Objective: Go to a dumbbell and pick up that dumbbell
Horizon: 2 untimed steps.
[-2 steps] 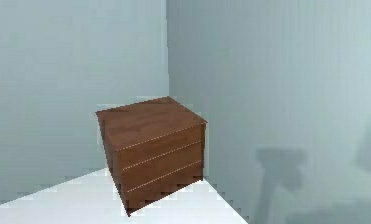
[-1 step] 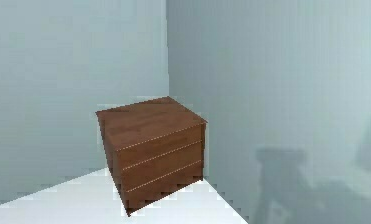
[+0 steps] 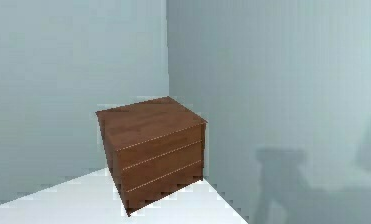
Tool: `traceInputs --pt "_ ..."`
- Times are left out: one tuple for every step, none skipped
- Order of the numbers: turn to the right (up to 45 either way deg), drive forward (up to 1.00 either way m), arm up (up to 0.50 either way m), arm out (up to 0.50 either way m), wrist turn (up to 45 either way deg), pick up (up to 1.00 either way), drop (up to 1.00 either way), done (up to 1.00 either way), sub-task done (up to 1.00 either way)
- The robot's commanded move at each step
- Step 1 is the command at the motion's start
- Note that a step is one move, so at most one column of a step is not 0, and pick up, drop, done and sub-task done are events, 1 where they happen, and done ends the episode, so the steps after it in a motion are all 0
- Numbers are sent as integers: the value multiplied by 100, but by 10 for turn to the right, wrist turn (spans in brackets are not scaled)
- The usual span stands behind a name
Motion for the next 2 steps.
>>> traceInputs --pt "0 0 0 0 450 0 0 0 0" --pt "0 0 0 0 450 0 0 0 0"
